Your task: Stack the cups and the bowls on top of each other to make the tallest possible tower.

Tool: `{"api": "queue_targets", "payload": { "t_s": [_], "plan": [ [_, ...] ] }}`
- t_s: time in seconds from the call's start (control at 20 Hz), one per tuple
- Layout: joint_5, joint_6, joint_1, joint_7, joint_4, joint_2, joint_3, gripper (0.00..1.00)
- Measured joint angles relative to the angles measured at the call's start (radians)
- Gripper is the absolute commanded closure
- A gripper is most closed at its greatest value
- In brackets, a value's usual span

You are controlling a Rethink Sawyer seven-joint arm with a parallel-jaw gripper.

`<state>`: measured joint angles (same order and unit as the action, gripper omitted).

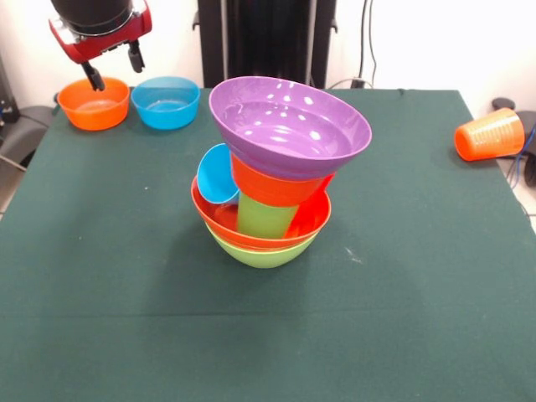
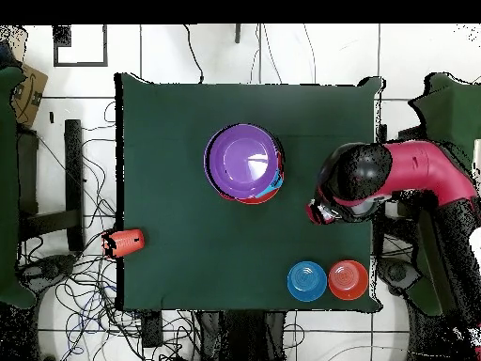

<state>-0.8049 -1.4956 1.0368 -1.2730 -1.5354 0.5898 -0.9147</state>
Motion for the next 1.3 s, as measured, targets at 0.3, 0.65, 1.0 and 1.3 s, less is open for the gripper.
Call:
{"api": "queue_targets", "payload": {
  "t_s": [0.3, 0.65, 1.0, 1.3],
  "plan": [
    [0.0, 0.0, 0.0, 0.0, -0.003, 0.0, -0.002, 0.0],
    [0.0, 0.001, 0.012, 0.0, -0.02, 0.0, -0.006, 0.0],
    [-0.004, 0.038, 0.028, 0.0, -0.042, 0.0, -0.006, 0.0],
    [-0.007, 0.075, 0.031, 0.0, -0.051, -0.005, -0.006, 0.0]
  ]
}}
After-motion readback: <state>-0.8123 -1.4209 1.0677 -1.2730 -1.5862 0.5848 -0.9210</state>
